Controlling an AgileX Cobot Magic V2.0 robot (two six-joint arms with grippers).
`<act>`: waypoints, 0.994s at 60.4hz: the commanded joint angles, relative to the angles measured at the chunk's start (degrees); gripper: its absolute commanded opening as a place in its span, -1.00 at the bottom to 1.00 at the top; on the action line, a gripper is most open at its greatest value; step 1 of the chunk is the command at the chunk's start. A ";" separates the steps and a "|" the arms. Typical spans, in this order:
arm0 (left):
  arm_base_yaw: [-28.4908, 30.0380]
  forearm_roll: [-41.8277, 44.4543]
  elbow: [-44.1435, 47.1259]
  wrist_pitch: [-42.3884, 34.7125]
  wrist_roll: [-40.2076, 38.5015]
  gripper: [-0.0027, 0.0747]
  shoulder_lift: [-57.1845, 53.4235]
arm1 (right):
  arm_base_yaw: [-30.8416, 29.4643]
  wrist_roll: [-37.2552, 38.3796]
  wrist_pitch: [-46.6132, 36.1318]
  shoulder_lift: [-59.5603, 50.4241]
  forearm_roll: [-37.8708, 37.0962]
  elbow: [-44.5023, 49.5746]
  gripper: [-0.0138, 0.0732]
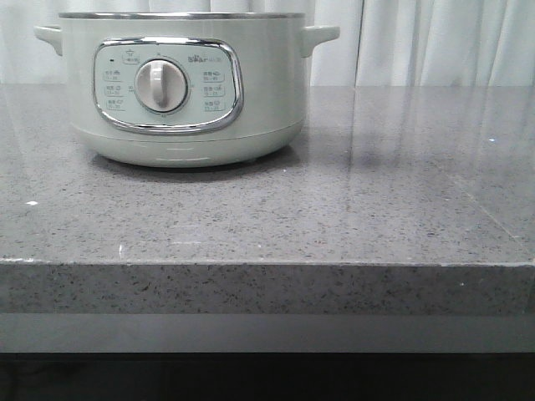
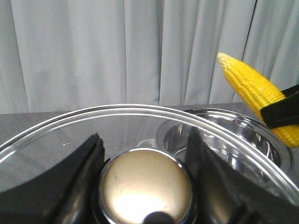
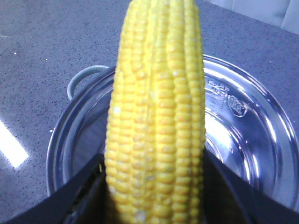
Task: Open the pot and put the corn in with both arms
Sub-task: 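Lift the corn cob and carry it over the open cooker with the right gripper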
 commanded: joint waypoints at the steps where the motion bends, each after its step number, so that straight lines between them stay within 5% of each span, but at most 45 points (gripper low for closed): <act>1: 0.07 -0.47 -2.18 -8.59 -0.15 -0.34 0.01 | 0.32 -0.79 -8.11 -0.90 0.97 -2.01 0.01; 41: 0.07 -0.47 -2.18 -8.59 -0.15 -0.34 0.01 | 0.40 -7.07 -6.21 7.03 0.36 -2.01 0.03; 60: 0.07 -0.47 -2.18 -8.59 -0.15 -0.34 0.01 | 0.40 -7.01 -4.59 8.40 -0.58 -2.01 0.50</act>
